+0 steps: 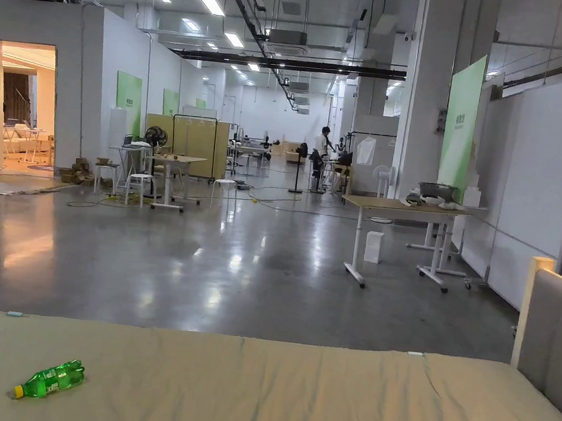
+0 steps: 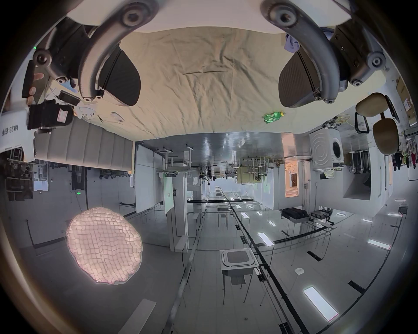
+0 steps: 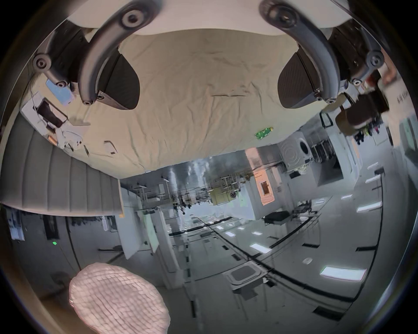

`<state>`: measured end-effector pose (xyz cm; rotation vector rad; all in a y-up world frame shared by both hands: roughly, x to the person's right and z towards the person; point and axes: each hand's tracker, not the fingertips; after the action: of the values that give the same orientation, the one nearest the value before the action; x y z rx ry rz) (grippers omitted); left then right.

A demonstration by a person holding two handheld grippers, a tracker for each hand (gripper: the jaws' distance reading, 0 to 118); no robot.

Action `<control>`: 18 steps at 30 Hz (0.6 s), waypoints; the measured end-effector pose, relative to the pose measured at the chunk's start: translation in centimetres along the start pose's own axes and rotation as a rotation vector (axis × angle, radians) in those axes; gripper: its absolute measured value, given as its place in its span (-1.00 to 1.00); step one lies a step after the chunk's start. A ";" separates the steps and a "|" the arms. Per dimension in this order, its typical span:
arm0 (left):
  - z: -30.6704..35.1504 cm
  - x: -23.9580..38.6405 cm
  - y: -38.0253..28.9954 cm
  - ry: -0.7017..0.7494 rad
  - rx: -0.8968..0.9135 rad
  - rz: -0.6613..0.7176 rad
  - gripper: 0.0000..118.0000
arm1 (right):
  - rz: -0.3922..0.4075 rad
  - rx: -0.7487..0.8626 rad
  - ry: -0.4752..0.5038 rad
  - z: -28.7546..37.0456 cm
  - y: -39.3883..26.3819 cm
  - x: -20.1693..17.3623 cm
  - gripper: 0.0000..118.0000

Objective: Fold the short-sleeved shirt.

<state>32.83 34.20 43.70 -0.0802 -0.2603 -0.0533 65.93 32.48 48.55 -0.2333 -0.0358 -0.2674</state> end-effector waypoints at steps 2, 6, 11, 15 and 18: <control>0.0 0.1 0.0 -0.005 0.000 -0.001 1.00 | -0.017 -0.016 0.015 0.0 0.4 -0.5 1.00; -0.1 0.1 0.0 -0.014 -0.001 0.012 1.00 | -0.114 -0.121 0.045 -0.4 0.7 -1.5 1.00; 0.1 0.2 0.2 -0.020 0.002 0.001 1.00 | -0.138 -0.122 0.071 -0.6 0.5 -1.4 1.00; 0.2 0.2 0.3 -0.015 0.006 0.001 1.00 | -0.151 -0.107 0.032 -0.4 0.6 -1.0 1.00; 0.2 0.2 0.4 -0.019 0.009 0.010 1.00 | -0.154 -0.110 0.011 -0.4 1.0 -0.7 1.00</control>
<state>32.97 34.57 43.87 -0.0733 -0.2786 -0.0415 65.48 33.52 47.92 -0.3392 -0.0281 -0.4244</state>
